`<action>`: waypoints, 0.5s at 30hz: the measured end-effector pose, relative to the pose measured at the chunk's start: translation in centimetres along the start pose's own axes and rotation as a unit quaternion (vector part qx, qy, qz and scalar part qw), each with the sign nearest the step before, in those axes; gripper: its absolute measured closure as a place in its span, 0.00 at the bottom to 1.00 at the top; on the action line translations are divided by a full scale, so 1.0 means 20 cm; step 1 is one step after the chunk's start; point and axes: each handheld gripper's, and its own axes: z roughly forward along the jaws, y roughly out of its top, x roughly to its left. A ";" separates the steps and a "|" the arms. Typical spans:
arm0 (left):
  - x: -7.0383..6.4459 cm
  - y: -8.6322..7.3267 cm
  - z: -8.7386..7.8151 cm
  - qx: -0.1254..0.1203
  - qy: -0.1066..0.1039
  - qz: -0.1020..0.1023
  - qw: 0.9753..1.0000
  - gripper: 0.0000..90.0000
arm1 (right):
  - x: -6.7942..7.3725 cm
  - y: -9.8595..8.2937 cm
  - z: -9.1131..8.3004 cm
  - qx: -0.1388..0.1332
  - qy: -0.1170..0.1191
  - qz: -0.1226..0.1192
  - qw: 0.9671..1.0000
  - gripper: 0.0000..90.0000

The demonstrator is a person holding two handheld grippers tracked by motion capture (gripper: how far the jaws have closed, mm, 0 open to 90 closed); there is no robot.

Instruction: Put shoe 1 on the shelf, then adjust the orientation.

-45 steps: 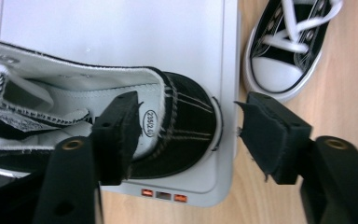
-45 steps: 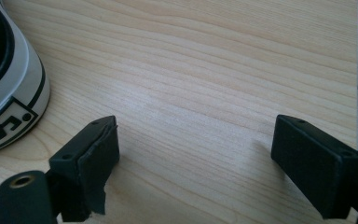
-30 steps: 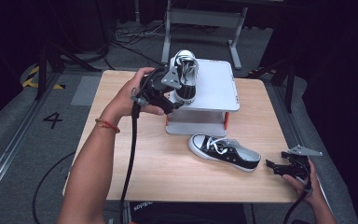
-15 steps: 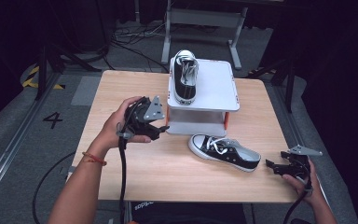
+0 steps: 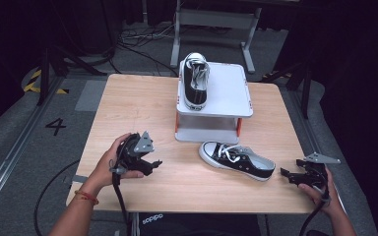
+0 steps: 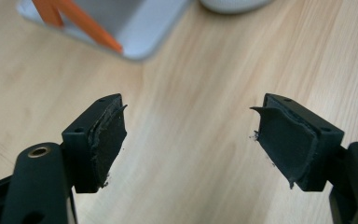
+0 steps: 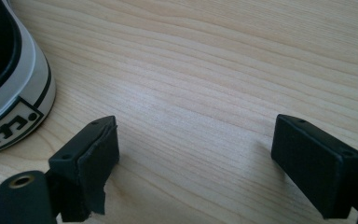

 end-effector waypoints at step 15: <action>-0.09 -0.31 0.06 0.005 -0.020 -0.082 0.996 0.21 | -0.01 0.02 0.01 0.012 0.016 -0.016 1.000 0.17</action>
